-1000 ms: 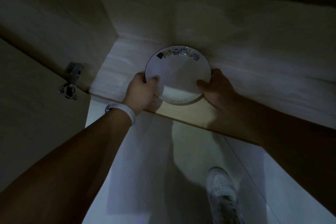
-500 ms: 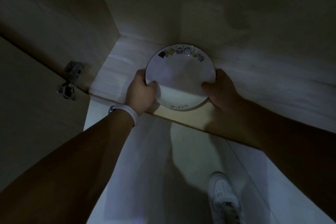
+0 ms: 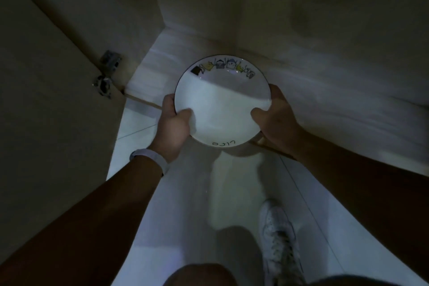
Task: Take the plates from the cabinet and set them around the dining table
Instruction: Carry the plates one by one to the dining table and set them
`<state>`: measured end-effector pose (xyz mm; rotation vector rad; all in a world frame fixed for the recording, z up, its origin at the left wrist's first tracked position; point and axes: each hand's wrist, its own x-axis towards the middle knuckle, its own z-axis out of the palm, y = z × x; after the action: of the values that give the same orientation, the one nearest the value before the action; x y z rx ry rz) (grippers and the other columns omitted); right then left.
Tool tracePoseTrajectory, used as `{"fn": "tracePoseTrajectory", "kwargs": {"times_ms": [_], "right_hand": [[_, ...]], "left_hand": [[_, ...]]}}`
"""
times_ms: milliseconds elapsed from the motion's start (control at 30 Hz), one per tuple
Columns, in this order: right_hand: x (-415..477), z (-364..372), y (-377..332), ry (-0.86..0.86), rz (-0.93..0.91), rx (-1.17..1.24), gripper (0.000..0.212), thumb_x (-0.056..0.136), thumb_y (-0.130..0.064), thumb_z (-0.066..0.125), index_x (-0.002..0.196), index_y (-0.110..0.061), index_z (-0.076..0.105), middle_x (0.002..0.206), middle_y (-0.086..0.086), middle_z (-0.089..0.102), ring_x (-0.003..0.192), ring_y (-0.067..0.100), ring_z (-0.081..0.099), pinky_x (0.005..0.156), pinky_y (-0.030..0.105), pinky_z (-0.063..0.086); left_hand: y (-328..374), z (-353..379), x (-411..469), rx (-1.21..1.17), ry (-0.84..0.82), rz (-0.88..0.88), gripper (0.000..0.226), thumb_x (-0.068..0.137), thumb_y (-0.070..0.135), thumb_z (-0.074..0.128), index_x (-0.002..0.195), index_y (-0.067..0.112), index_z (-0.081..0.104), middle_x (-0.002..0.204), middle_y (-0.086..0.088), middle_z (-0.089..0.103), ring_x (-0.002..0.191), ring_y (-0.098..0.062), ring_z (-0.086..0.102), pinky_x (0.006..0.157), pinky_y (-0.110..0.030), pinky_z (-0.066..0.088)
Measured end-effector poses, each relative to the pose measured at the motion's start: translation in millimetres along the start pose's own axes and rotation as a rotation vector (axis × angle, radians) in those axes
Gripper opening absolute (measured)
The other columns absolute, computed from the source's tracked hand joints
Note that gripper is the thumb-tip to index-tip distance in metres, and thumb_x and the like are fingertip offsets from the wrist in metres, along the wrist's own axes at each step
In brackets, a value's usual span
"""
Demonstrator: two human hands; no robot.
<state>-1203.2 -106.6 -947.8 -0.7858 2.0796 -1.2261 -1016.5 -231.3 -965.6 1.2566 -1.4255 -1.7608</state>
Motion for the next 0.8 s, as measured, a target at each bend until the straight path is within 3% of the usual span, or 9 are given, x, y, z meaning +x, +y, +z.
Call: {"fn": "tracePoseTrajectory", "kwargs": {"times_ms": [67, 167, 267, 333, 433, 567, 633, 700, 800], "right_hand": [[-17, 2, -17, -0.046, 0.045, 0.006, 0.056, 0.077, -0.001, 0.059, 0.129, -0.017, 0.046, 0.105, -0.006, 0.06, 0.094, 0.008, 0.059, 0.074, 0.019, 0.054], [-46, 2, -45, -0.076, 0.099, -0.037, 0.058, 0.074, -0.007, 0.061, 0.129, -0.016, 0.046, 0.107, -0.006, 0.058, 0.099, 0.015, 0.058, 0.078, 0.029, 0.054], [-81, -2, -77, -0.118, 0.128, -0.105, 0.07, 0.065, -0.023, 0.057, 0.133, -0.015, 0.043, 0.113, -0.004, 0.055, 0.1, 0.015, 0.054, 0.076, 0.028, 0.047], [-106, -8, -97, -0.164, 0.112, -0.083, 0.071, 0.065, -0.023, 0.056, 0.134, -0.016, 0.042, 0.114, -0.006, 0.055, 0.097, 0.011, 0.054, 0.073, 0.019, 0.046], [-144, -18, -128, -0.177, 0.139, -0.021, 0.061, 0.075, -0.007, 0.061, 0.133, -0.014, 0.044, 0.106, -0.012, 0.055, 0.089, -0.001, 0.055, 0.066, 0.003, 0.044], [-190, -35, -177, -0.161, 0.196, 0.019, 0.056, 0.076, 0.0, 0.058, 0.124, -0.028, 0.047, 0.11, -0.01, 0.059, 0.099, 0.006, 0.058, 0.082, 0.024, 0.053], [-215, -51, -207, -0.145, 0.216, 0.032, 0.053, 0.077, 0.0, 0.058, 0.117, -0.033, 0.046, 0.104, -0.017, 0.058, 0.095, 0.001, 0.058, 0.078, 0.021, 0.053], [-242, -71, -245, -0.127, 0.231, 0.019, 0.052, 0.078, 0.0, 0.057, 0.116, -0.034, 0.045, 0.101, -0.019, 0.056, 0.093, -0.001, 0.057, 0.076, 0.018, 0.05], [-291, -106, -307, -0.103, 0.262, -0.003, 0.056, 0.076, -0.002, 0.059, 0.124, -0.028, 0.048, 0.11, -0.01, 0.058, 0.102, 0.011, 0.057, 0.086, 0.032, 0.052]], "left_hand": [[12, -11, -21, 0.016, 0.023, -0.022, 0.04, 0.084, 0.015, 0.053, 0.122, 0.027, 0.046, 0.113, 0.005, 0.06, 0.103, -0.019, 0.058, 0.081, -0.038, 0.054], [28, -26, -58, 0.025, 0.055, -0.047, 0.044, 0.082, 0.016, 0.052, 0.125, 0.025, 0.046, 0.114, 0.005, 0.061, 0.103, -0.019, 0.059, 0.077, -0.032, 0.053], [45, -41, -101, -0.003, 0.11, -0.105, 0.042, 0.082, 0.01, 0.053, 0.123, 0.021, 0.049, 0.109, -0.001, 0.062, 0.094, -0.021, 0.06, 0.062, -0.027, 0.052], [61, -50, -132, 0.011, 0.115, -0.13, 0.045, 0.077, 0.01, 0.054, 0.121, 0.016, 0.051, 0.105, -0.004, 0.063, 0.089, -0.021, 0.06, 0.056, -0.023, 0.05], [90, -62, -178, -0.01, 0.152, -0.165, 0.048, 0.075, 0.01, 0.054, 0.123, 0.012, 0.052, 0.1, -0.001, 0.064, 0.087, -0.02, 0.059, 0.058, -0.023, 0.049], [139, -74, -233, 0.005, 0.135, -0.147, 0.049, 0.084, 0.011, 0.054, 0.132, 0.02, 0.052, 0.12, -0.004, 0.065, 0.106, -0.023, 0.063, 0.078, -0.036, 0.055], [171, -77, -260, 0.026, 0.136, -0.162, 0.046, 0.089, 0.008, 0.052, 0.133, 0.021, 0.052, 0.124, -0.004, 0.064, 0.112, -0.023, 0.061, 0.088, -0.041, 0.055], [211, -78, -291, 0.04, 0.129, -0.177, 0.043, 0.091, 0.006, 0.05, 0.13, 0.023, 0.054, 0.122, -0.003, 0.065, 0.111, -0.024, 0.062, 0.089, -0.045, 0.055], [281, -80, -345, 0.065, 0.109, -0.168, 0.036, 0.094, 0.005, 0.05, 0.121, 0.027, 0.058, 0.113, 0.003, 0.067, 0.102, -0.016, 0.064, 0.08, -0.036, 0.058]]}}
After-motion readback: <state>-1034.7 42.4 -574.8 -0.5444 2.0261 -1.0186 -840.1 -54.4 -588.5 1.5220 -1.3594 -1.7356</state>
